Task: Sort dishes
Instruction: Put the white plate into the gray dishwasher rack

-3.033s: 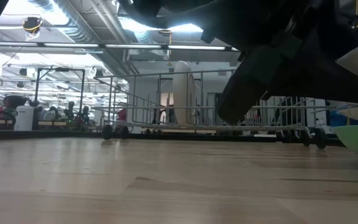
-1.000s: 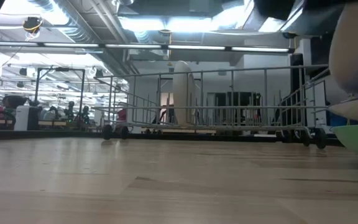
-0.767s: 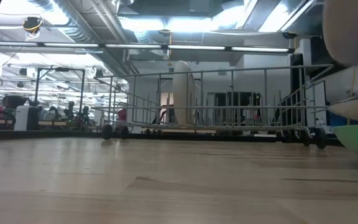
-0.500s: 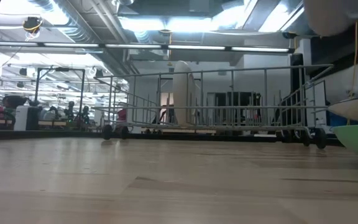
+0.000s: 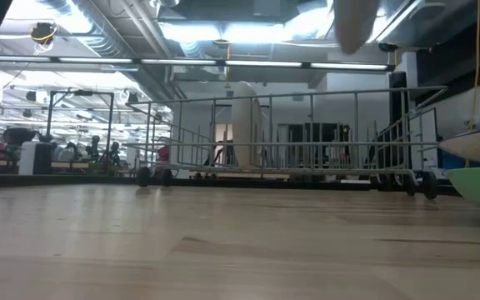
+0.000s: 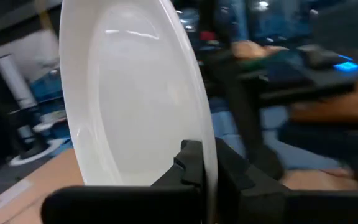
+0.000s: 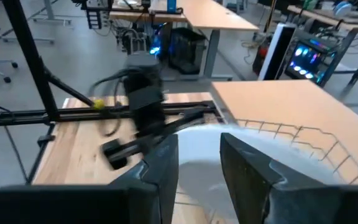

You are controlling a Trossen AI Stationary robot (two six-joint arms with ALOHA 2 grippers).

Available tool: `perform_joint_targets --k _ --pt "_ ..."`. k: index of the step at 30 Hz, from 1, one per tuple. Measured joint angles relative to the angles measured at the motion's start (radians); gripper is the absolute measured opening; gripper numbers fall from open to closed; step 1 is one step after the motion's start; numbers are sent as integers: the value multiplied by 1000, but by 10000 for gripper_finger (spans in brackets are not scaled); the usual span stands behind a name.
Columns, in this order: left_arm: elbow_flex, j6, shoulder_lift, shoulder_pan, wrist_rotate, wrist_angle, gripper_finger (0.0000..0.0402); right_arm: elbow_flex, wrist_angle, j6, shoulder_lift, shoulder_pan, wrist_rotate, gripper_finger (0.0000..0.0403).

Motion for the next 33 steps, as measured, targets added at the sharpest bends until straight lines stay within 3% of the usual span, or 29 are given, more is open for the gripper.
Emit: perform_joint_targets --k 10,17,26,33 --pt "22 -202 -10 368 290 -8 2 0 -69 -18 -24 0 75 124" --pt "23 -274 11 578 412 -6 2 0 -125 -10 -19 0 78 124" --pt "23 -341 114 727 553 2 1 0 -125 -14 -19 0 81 124" --pt "50 -397 198 772 618 65 1 -1 -124 -16 -21 0 162 124"
